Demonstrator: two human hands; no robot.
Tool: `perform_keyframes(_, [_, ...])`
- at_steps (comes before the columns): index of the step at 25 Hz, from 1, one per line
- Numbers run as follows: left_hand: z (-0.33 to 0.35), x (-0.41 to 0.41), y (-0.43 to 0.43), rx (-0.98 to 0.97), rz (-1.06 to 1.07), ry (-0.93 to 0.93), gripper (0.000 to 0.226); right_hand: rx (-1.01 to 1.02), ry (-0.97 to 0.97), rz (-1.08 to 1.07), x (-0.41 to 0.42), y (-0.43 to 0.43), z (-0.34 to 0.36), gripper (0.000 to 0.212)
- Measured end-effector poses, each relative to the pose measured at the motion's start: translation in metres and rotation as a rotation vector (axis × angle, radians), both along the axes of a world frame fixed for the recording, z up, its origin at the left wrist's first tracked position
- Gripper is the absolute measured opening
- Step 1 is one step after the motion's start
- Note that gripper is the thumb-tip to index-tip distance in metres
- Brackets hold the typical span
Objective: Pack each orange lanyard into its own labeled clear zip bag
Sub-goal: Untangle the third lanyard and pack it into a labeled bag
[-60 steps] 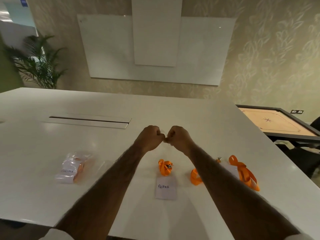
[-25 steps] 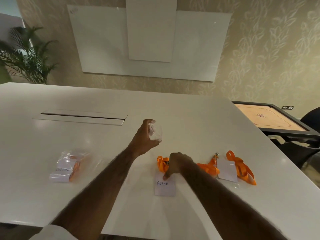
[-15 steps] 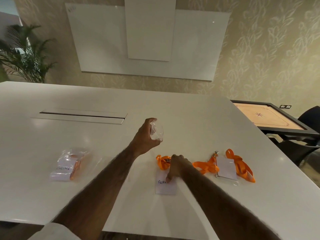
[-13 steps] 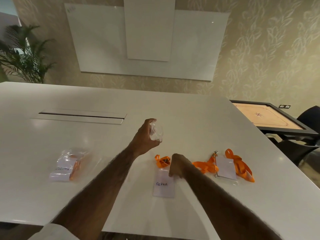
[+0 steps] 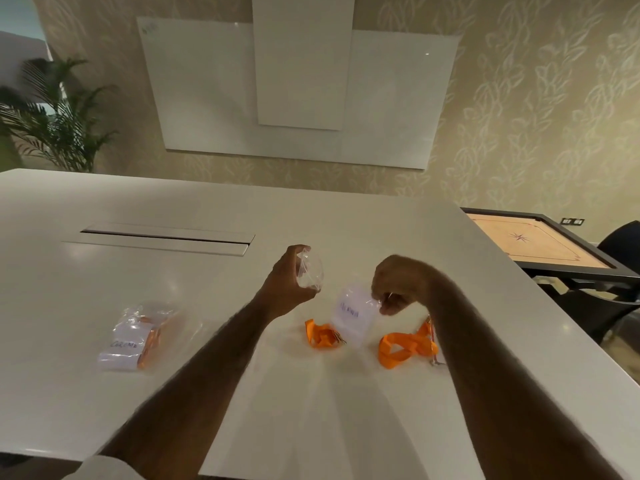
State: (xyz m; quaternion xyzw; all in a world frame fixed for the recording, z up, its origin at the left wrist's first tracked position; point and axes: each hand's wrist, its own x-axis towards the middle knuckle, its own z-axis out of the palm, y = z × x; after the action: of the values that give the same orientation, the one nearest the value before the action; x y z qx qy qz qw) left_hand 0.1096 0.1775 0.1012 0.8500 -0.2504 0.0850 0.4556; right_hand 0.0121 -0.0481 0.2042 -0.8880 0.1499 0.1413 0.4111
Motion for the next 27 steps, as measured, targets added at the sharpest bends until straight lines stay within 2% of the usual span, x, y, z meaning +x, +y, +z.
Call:
perform_keyframes(4, [0.001, 0.0, -0.002, 0.044, 0.03, -0.021, 0.086, 0.213, -0.395, -0.181, 0.0, -0.006, 0.032, 0.009])
perform_keyframes(7, [0.004, -0.001, -0.008, 0.065, 0.033, -0.053, 0.088, 0.344, -0.539, -0.206, 0.002, 0.005, 0.035, 0.012])
perform_keyframes(10, [0.009, -0.002, -0.012, 0.071, 0.042, -0.065, 0.091, 0.347, -0.55, -0.207, 0.006, 0.016, 0.03, 0.012])
perform_keyframes(15, [0.014, -0.003, -0.014, 0.077, 0.057, -0.091, 0.092, 0.229, -0.546, -0.215, 0.013, 0.022, 0.023, 0.011])
perform_keyframes(21, [0.018, -0.002, -0.014, 0.078, 0.075, -0.086, 0.093, 0.149, -0.485, -0.14, 0.014, 0.027, 0.024, 0.022])
perform_keyframes(27, [0.019, 0.001, -0.012, 0.109, 0.022, -0.083, 0.087, 0.038, -0.446, -0.103, 0.02, 0.028, 0.028, 0.017])
